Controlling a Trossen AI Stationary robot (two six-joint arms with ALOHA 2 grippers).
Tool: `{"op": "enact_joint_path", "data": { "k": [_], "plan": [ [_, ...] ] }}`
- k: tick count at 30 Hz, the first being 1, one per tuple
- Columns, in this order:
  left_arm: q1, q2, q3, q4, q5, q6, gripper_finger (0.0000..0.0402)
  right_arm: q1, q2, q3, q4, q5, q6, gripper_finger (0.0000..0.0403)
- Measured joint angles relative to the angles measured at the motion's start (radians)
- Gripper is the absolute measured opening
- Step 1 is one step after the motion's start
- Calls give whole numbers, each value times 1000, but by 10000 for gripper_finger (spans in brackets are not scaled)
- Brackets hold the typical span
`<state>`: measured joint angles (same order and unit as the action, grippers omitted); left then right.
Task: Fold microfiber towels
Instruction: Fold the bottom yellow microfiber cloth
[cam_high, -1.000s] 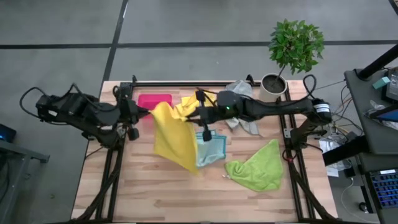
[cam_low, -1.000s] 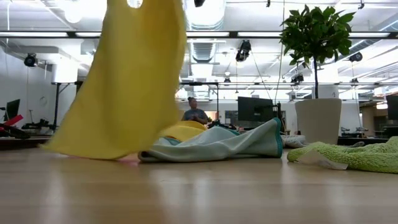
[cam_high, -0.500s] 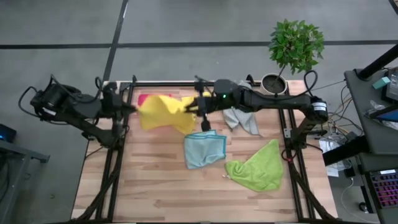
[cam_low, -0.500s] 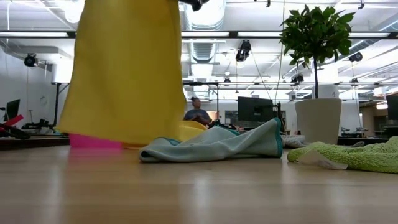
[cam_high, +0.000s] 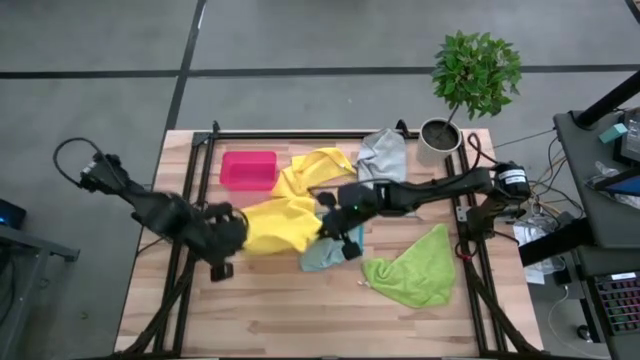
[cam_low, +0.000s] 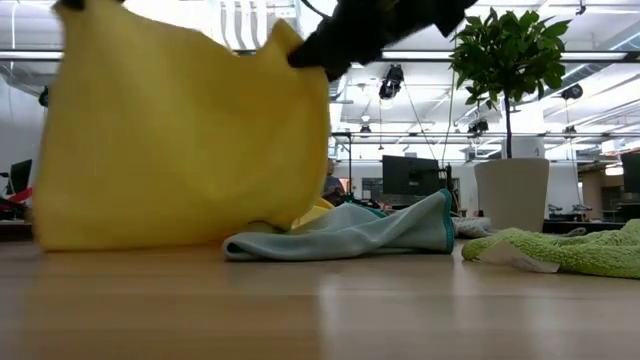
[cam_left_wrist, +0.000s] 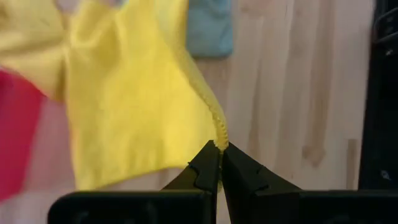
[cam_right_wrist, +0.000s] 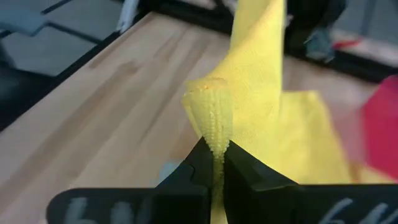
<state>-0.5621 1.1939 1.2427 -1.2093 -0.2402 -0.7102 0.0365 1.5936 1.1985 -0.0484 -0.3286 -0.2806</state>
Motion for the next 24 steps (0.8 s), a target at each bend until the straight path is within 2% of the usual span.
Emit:
{"op": "enact_joint_path", "data": {
  "k": [5,11,16,19,24],
  "plan": [
    [-60,114,-26,149,55,-55,0,71,0,-43,0,0,73,8],
    [-122,252,-26,341,165,-126,0,155,-1,-88,1,-59,194,9],
    [-172,358,-26,536,281,-204,0,228,0,-126,31,-69,325,12],
    [-203,405,-14,618,352,-281,0,273,4,-134,40,-63,390,34],
    [-260,452,3,687,368,-403,0,338,35,-135,99,-64,442,87]
  ]
}}
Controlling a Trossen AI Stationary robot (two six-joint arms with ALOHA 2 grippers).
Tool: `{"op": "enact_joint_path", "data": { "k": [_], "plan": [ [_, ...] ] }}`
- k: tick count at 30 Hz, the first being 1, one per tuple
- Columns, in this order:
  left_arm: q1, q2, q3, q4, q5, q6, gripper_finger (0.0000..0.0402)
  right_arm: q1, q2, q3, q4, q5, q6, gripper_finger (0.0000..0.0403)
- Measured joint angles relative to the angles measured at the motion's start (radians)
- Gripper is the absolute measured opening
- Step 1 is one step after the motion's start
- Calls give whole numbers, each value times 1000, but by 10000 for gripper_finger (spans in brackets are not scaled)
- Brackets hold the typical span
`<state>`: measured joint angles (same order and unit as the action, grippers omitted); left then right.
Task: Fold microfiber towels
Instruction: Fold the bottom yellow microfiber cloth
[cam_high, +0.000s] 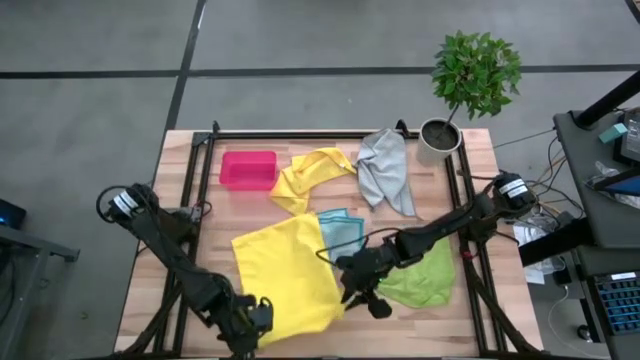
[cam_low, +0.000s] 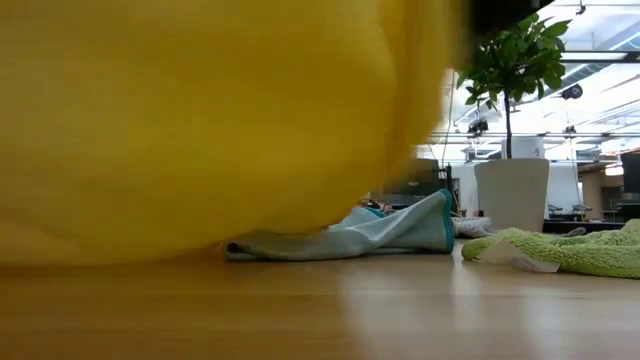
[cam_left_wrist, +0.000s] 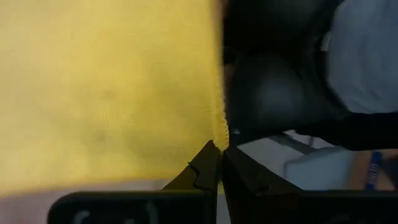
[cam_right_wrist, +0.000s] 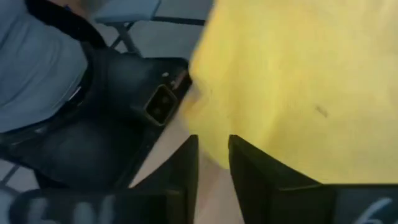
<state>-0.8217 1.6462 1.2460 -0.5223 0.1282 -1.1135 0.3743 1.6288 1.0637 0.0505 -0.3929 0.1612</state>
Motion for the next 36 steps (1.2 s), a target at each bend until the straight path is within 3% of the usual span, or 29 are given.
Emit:
{"op": "enact_joint_path", "data": {
  "k": [4,12,15,17,19,21,23,31,36],
  "plan": [
    [-19,16,9,61,-48,-7,0,33,26,0,18,70,-19,104],
    [-20,25,6,42,-96,-8,0,42,86,0,16,80,-44,80],
    [-17,6,5,-39,-218,-12,0,53,117,5,14,80,-78,92],
    [-13,-9,12,-121,-376,-43,0,58,134,11,35,93,-89,106],
    [-2,-17,13,-211,-520,-105,0,57,156,16,55,155,-101,121],
    [12,-18,8,-285,-583,-162,0,56,182,15,69,238,-113,133],
    [26,-18,6,-364,-596,-217,0,55,211,14,108,284,-129,140],
    [54,-12,5,-547,-636,-408,0,62,225,23,161,289,-111,144],
    [74,-12,-30,-573,-662,-444,0,97,188,31,182,298,-102,144]
  ]
}}
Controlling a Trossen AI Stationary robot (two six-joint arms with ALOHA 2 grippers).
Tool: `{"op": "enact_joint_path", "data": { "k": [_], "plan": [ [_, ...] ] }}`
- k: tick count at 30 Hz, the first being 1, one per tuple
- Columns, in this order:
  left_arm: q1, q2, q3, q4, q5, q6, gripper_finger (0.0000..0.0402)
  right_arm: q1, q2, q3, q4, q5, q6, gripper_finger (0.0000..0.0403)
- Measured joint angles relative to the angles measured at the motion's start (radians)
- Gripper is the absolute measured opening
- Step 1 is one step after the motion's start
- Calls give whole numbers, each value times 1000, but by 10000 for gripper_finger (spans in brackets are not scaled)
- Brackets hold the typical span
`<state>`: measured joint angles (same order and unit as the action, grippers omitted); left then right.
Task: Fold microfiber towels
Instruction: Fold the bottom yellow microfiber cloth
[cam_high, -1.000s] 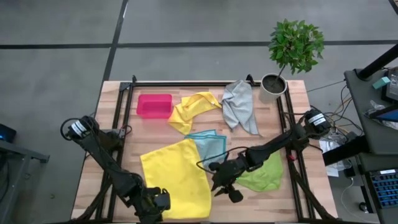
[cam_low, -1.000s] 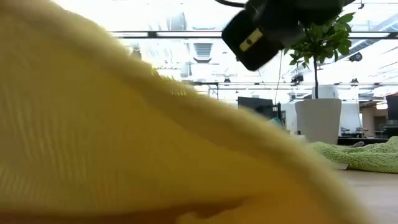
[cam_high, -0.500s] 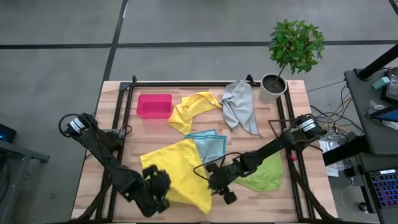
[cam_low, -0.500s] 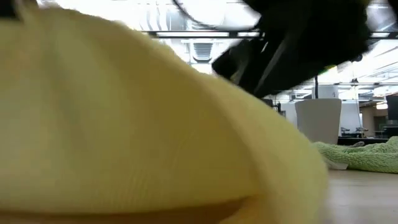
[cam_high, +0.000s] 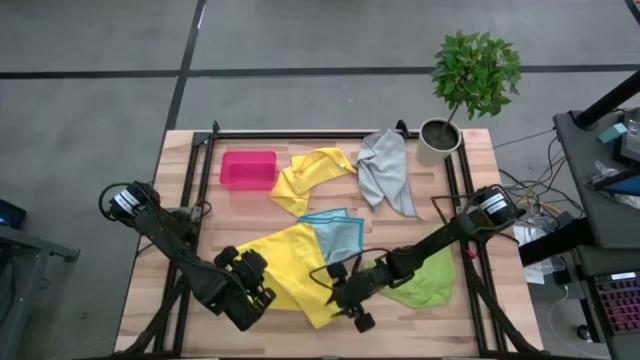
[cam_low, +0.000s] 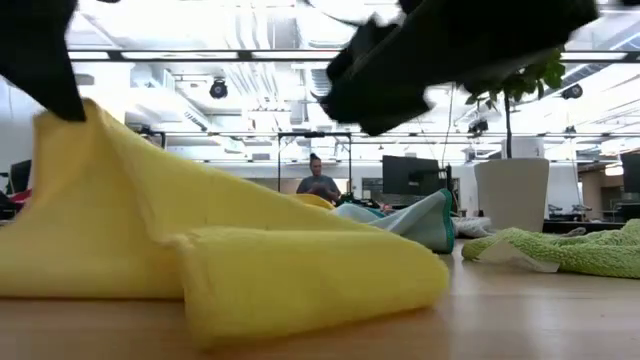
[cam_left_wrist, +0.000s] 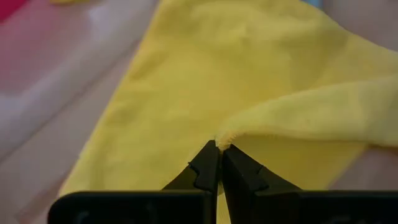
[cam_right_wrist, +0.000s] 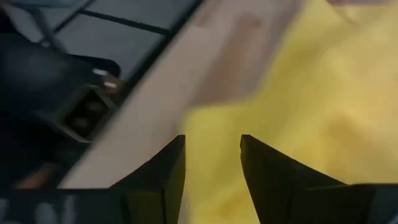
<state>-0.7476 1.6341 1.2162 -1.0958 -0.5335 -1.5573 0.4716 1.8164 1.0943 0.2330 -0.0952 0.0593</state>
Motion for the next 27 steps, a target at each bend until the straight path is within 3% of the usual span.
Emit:
{"op": "enact_joint_path", "data": {
  "k": [7,16,20,27],
  "plan": [
    [21,0,-56,1,-5,-7,0,68,58,-2,80,220,-27,141],
    [26,0,-64,-16,-3,-3,0,72,182,39,235,227,-18,135],
    [26,0,-63,-22,-3,0,0,71,255,165,107,234,-37,134],
    [26,0,-63,-19,-1,13,0,71,293,327,-206,355,-51,131]
  ]
}}
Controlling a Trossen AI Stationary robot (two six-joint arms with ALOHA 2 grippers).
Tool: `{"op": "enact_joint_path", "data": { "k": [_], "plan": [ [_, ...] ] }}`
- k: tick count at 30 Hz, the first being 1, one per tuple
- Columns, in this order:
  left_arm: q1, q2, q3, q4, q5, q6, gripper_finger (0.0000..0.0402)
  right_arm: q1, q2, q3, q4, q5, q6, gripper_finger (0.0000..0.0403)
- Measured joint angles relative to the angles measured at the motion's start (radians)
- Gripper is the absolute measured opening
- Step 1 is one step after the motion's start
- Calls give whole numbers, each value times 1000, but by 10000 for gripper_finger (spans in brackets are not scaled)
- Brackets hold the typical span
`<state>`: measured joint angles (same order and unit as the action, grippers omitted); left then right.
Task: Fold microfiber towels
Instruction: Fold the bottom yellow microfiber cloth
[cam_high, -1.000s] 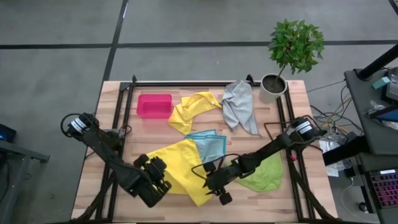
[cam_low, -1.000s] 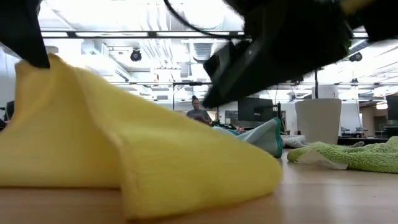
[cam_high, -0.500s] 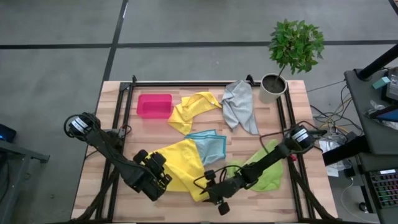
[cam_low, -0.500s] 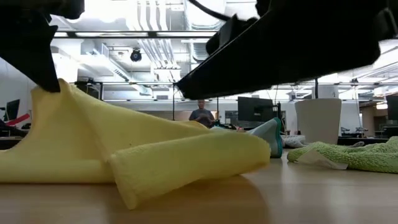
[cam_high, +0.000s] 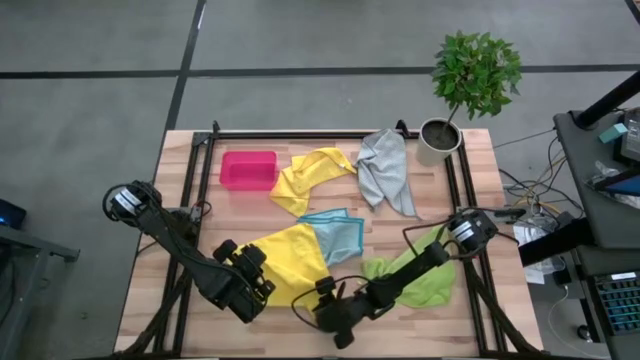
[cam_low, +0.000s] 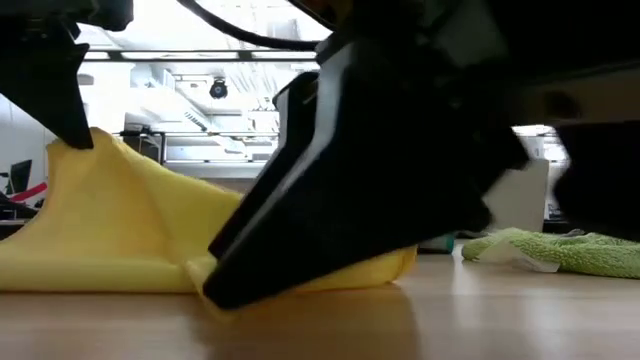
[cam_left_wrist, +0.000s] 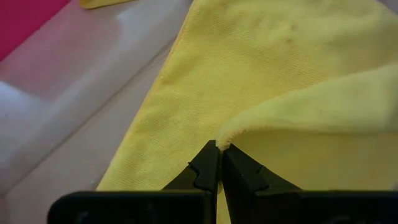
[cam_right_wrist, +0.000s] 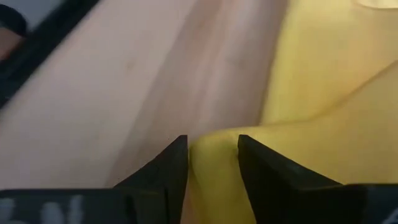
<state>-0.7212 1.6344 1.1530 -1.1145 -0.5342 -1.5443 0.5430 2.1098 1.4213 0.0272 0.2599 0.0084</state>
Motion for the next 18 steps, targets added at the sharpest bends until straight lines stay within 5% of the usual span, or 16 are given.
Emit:
{"op": "enact_joint_path", "data": {
  "k": [12,18],
  "plan": [
    [0,0,0,5,15,23,0,1,0,-13,-38,-5,45,45],
    [-9,0,10,13,144,60,0,17,-57,-16,-97,-1,17,11]
  ]
}}
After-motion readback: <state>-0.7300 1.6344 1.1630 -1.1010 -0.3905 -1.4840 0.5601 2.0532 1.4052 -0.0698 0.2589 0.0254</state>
